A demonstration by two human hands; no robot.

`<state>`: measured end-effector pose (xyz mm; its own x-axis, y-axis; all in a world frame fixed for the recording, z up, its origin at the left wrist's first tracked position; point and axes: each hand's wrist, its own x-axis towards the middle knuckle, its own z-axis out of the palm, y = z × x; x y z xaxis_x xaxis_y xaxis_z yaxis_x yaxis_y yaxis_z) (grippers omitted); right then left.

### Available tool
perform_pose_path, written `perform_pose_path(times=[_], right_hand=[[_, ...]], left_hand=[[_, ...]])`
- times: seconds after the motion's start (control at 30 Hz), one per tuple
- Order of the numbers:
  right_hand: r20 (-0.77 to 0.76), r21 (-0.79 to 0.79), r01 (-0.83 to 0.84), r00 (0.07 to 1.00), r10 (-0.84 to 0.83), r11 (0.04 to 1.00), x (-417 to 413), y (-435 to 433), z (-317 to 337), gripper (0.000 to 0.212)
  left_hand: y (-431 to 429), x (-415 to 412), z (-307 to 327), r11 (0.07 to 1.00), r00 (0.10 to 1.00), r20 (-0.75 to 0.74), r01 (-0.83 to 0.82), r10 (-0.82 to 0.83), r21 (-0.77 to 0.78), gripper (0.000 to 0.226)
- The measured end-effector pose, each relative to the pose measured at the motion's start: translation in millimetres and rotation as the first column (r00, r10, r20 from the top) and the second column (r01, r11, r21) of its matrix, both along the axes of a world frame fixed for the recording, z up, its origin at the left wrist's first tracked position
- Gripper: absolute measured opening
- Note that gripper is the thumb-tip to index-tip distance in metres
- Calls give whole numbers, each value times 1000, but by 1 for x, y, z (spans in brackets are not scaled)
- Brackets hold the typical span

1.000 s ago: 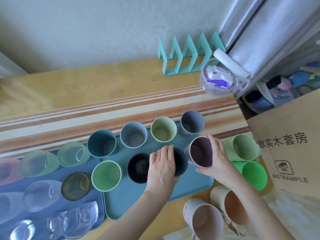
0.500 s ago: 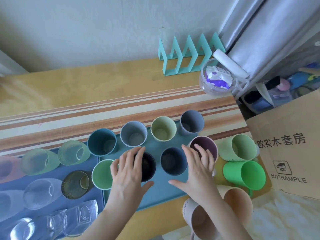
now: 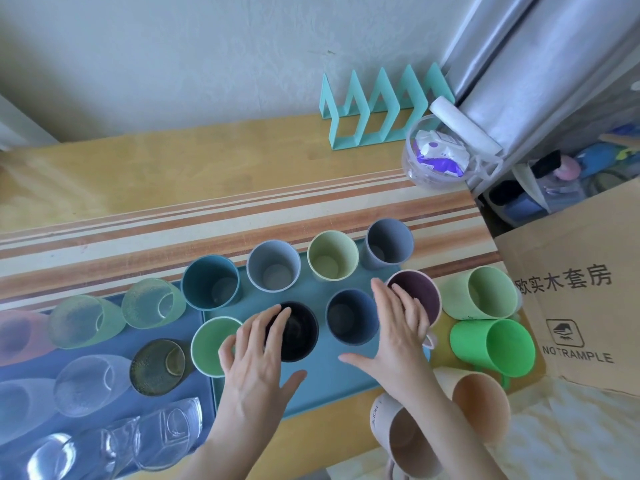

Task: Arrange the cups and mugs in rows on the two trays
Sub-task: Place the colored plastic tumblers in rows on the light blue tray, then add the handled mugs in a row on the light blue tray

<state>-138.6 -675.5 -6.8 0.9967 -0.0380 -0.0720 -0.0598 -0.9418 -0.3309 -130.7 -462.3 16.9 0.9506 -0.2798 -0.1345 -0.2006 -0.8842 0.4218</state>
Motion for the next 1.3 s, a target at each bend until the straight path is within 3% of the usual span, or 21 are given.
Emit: perform_pose_path(times=[0.2,0.33,0.47,0.6,0.73,0.87,0.97,1.1,1.2,1.23,1.3], right_hand=[[-59,42,221,974,-218,974,-2,-52,8,125],[-219,187,254,952,-212,949,9,-67,6,117],[-211,267,228,962,-175,936,18,-71,1,101],[-220,304,197,966,-132,932,21,-76,0,98],[-230,296,196,965,-130,935,22,-77,2,99],[-289,140,160,951,-114,977,19,-73,11,118],[-217,133,141,970,-110,981,4,-78,35,116],[-77,184,261,965,-251,948,-50,-92,68,78],[14,247,415,902,-432,876,-105,-95,67,60],[-7,303,504,850,-527,809,-122,-92,63,55],[-115,430,692,679,-725,580,-150,-84,53,41]], left_hand=[[4,2,4,999,1000,-1,8,-8,-34,91],[8,3,6,998,1000,10,13,-13,-57,90],[13,2,9,996,1000,16,10,-8,-83,90],[16,0,9,997,1000,23,2,0,-83,89],[17,-3,8,996,1000,14,11,-10,-84,88],[16,-8,12,989,1000,19,27,-25,-145,80],[7,-22,17,965,993,15,114,-113,-235,68],[-19,-64,0,892,925,-174,255,-338,-374,73],[-39,-100,-18,872,763,-533,81,-366,-483,60],[-43,-109,-20,876,711,-610,18,-350,-481,51],[-52,-123,-21,905,618,-735,-85,-281,-417,44]])
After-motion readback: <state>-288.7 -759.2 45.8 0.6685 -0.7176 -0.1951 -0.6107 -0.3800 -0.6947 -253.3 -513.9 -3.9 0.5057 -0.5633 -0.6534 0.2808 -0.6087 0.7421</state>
